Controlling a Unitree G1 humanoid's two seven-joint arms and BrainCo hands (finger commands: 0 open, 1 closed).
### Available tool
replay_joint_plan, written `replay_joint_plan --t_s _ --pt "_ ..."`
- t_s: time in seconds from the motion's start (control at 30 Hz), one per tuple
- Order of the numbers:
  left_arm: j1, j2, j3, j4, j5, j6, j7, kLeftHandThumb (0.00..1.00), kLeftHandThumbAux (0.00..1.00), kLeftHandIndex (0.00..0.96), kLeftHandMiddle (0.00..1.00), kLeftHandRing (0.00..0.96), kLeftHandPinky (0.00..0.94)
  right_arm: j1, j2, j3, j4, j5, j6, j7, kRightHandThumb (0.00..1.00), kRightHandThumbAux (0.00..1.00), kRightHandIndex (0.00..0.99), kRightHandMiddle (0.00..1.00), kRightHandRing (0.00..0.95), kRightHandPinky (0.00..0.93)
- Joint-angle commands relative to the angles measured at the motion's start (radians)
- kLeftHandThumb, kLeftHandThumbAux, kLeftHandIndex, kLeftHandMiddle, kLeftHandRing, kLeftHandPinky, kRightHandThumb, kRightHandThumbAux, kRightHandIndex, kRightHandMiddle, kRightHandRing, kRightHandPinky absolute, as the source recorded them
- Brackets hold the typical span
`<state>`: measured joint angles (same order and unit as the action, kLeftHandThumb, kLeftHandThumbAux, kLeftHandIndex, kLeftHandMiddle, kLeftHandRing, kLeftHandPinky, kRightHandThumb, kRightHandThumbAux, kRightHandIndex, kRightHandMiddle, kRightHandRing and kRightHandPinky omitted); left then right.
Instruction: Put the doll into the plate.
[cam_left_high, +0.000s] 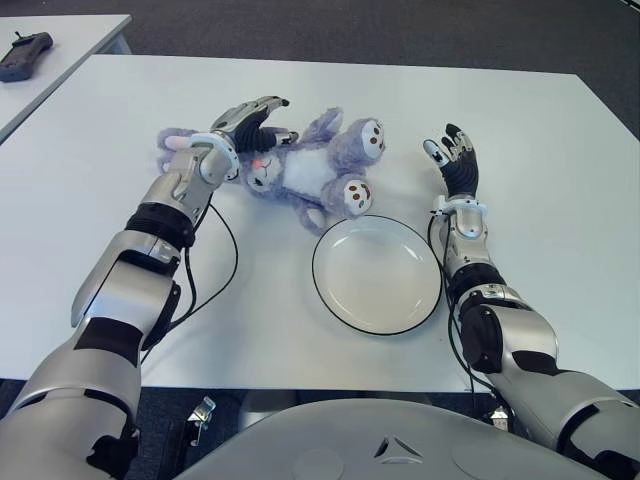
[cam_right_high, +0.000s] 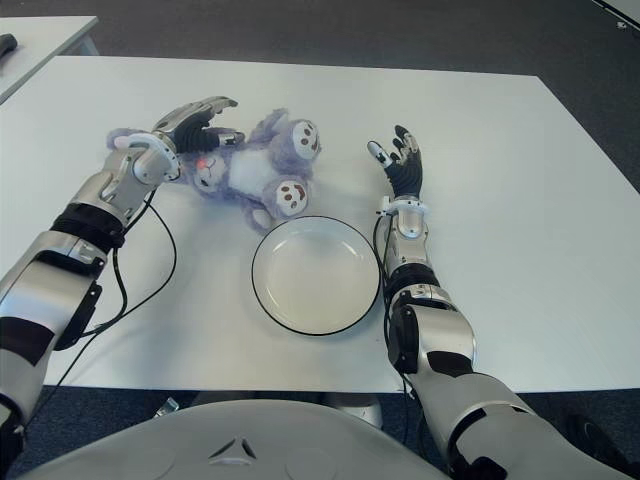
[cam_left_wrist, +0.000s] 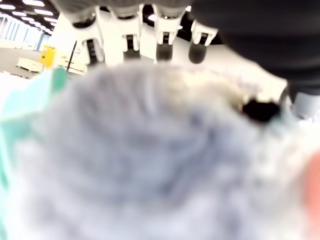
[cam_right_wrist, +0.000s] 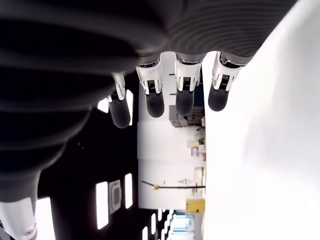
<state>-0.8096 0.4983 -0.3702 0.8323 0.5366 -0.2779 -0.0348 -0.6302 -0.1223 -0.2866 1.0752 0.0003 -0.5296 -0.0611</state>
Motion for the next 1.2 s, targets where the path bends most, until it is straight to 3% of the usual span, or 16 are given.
replay_joint_plan --t_s 0.03,0.67,0.77,0.87,1.03,1.07,1.2 --pt "-0.015 0.017 0.036 0.034 -0.034 -0.031 -0.026 0.255 0.309 0.020 0.054 0.128 0.265 0.381 0.094 -0.005 0.212 0.011 0.000 -0.015 0.000 0.619 0.126 0.086 0.060 0.080" --pt "-0.014 0.035 0.053 0.045 -0.044 -0.054 -0.039 0.263 0.326 0.019 0.045 0.120 0.237 0.379 0.098 0.029 0.202 -0.019 -0.019 -0.062 0.000 0.623 0.128 0.092 0.067 0.079" --pt "-0.012 0.038 0.057 0.053 -0.049 -0.068 -0.045 0.269 0.330 0.018 0.045 0.119 0.268 0.381 0.086 0.073 0.200 -0.067 -0.030 -0.108 0.000 0.634 0.126 0.088 0.063 0.069" --pt "-0.010 0.039 0.058 0.061 -0.050 -0.075 -0.045 0.271 0.331 0.016 0.046 0.123 0.276 0.377 0.074 0.162 0.169 -0.157 -0.059 -0.189 0.000 0.637 0.113 0.081 0.055 0.058" --pt "-0.005 0.036 0.057 0.077 -0.045 -0.087 -0.031 0.271 0.329 0.015 0.044 0.123 0.245 0.371 0.065 0.242 0.123 -0.224 -0.097 -0.271 0.000 0.640 0.095 0.077 0.051 0.054" --pt "-0.003 0.036 0.056 0.082 -0.043 -0.091 -0.026 0.269 0.329 0.010 0.041 0.108 0.162 0.370 0.056 0.258 0.120 -0.243 -0.103 -0.293 0.000 0.630 0.079 0.070 0.047 0.042" --pt "0.010 0.032 0.053 0.096 -0.035 -0.103 0.000 0.271 0.336 0.000 0.038 0.080 0.060 0.371 0.030 0.337 0.086 -0.332 -0.093 -0.397 0.015 0.602 0.056 0.057 0.043 0.043"
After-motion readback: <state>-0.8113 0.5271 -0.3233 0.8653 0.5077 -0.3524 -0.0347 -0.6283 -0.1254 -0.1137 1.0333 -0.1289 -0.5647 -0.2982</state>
